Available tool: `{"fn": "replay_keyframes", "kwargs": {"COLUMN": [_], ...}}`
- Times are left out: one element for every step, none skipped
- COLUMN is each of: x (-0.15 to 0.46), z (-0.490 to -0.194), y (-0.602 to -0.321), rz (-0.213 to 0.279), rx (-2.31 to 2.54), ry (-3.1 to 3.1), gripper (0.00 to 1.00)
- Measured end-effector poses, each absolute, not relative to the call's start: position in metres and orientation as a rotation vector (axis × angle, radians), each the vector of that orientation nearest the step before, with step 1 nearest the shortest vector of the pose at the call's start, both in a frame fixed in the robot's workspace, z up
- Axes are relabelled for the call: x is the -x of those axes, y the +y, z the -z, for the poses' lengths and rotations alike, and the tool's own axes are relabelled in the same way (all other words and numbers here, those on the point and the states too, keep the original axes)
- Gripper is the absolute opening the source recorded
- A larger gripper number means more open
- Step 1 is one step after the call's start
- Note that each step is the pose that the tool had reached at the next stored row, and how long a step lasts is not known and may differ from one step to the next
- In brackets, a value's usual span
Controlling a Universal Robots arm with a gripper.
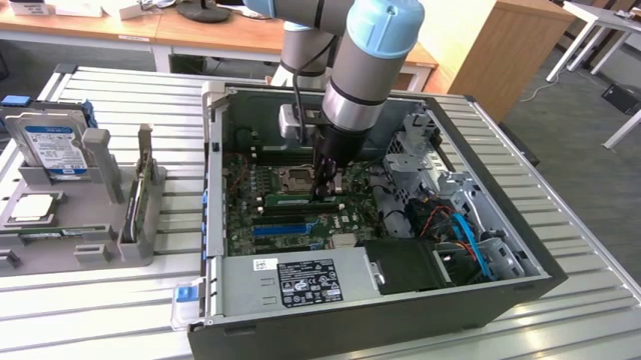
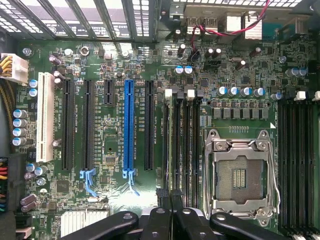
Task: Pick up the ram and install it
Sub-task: 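Insert the ram into the slot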
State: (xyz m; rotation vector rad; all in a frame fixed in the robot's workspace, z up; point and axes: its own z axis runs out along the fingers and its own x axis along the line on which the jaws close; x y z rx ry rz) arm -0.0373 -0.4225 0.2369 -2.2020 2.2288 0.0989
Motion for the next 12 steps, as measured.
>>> {"fn": "replay_keyframes", "kwargs": {"x": [0.0374, 0.0374, 0.0373, 0.0373, 0.0373, 0.0373, 0.0373, 0.0374, 0.0374, 0.0373, 0.0373, 0.0374], "z": [-0.2368, -0.2369, -0.2369, -0.2369, -0.2369, -0.2369, -0.2369, -0.2367, -0.2362, -0.2357, -0.2355, -0.2355], "y": [-0.4226, -0.4230, -0.4231, -0.4231, -0.4231, -0.4231, -0.4231, -0.4231, -0.4231, -0.4231, -0.4232, -0.4232], "rz": [-0.099, -0.099, -0.099, -0.099, -0.099, -0.099, -0.099, -0.099, -0.099, -0.099, -0.099, -0.099], "rx": [2.202, 2.202, 2.202, 2.202, 2.202, 2.202, 2.202, 2.202, 2.202, 2.202, 2.202, 2.202], "ry": [2.229, 2.229, 2.229, 2.229, 2.229, 2.229, 2.229, 2.229, 2.229, 2.229, 2.229, 2.229], "gripper": [0.12, 0.12, 0.12, 0.12, 0.12, 0.12, 0.12, 0.12, 0.12, 0.12, 0.12, 0.12]}}
